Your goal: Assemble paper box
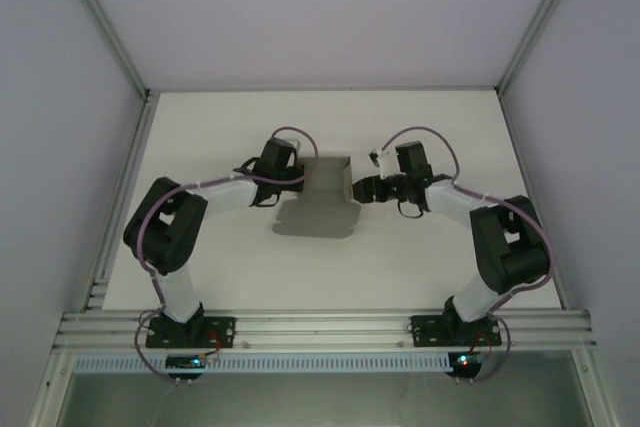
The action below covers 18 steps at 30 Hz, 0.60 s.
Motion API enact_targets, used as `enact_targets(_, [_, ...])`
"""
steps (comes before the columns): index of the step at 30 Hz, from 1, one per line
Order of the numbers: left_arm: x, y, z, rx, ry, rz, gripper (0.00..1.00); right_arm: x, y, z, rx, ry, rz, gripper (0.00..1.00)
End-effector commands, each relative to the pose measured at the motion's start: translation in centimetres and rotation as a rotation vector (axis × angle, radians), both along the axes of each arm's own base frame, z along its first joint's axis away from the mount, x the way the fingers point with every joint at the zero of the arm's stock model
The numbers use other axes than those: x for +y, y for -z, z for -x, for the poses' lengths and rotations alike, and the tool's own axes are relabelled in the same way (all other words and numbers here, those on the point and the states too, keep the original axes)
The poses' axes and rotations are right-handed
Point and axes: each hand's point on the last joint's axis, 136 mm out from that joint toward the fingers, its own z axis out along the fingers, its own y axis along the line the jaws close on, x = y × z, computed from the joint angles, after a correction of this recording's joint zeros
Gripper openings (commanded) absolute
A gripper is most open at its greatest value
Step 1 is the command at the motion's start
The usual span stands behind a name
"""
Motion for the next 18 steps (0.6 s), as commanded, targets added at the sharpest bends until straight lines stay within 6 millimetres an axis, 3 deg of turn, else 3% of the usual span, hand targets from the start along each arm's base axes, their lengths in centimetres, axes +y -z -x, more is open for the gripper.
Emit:
enact_targets(1, [-0.2, 0.8, 0.9, 0.01, 0.041, -0.015, 0.0, 1.4, -1.2, 1.3, -0.031, -0.098, -0.072, 0.64])
enact_targets(9, [-0.1, 0.7, 0.8, -0.046, 0.009, -0.094, 0.0, 2.6, -2.8, 1.1, -0.137, -0.176, -0.085, 0.61])
enact_targets(18, [-1.2, 0.4, 1.4, -0.111, 0.038, -0.06, 0.0, -0.3, -0.9, -2.7, -0.186, 0.075, 0.136, 0.58])
